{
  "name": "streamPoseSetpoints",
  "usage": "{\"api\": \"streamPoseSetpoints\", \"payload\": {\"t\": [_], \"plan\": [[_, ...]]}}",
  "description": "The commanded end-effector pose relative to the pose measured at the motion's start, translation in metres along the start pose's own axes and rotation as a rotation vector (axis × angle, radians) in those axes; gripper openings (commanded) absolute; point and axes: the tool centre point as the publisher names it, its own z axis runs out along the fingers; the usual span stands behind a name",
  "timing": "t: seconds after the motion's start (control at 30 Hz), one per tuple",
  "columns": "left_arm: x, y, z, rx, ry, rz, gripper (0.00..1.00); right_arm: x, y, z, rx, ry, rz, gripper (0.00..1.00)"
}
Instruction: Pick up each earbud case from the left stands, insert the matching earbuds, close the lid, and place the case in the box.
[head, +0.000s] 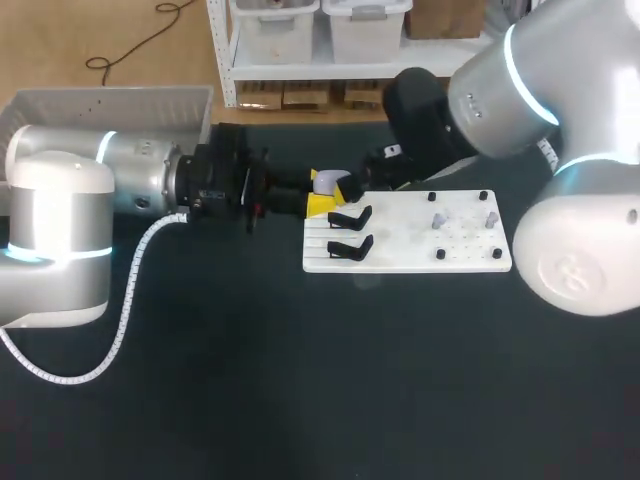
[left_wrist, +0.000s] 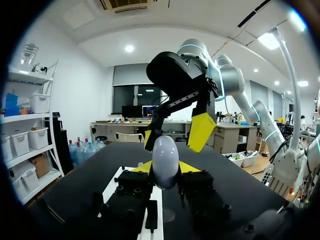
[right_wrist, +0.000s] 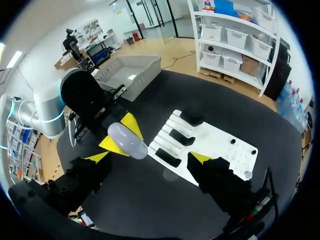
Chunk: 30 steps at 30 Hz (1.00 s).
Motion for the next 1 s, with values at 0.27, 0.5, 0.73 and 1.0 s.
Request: {"api": "streamPoseSetpoints", "payload": {"t": [0.27, 0.5, 0.73, 1.0], "plan": [[0.001, 0.001, 0.0, 0.0, -0.002, 0.002, 0.0, -0.01, -0.009, 0.01, -0.007, 0.022, 0.009, 1.0], [0.001, 0.001, 0.0, 0.0, -0.002, 0.002, 0.0, -0.013, -0.013, 0.011, 0.007, 0.017, 0.018, 1.0], [0.001, 0.001, 0.0, 0.0, -0.002, 0.002, 0.0, -0.022, -0.017, -0.005, 0.023, -0.049, 0.03, 1.0], [0.001, 0.0, 0.0, 0.0, -0.002, 0.015, 0.0, -0.026, -0.035, -0.032, 0.092, -0.052, -0.02, 1.0]]}}
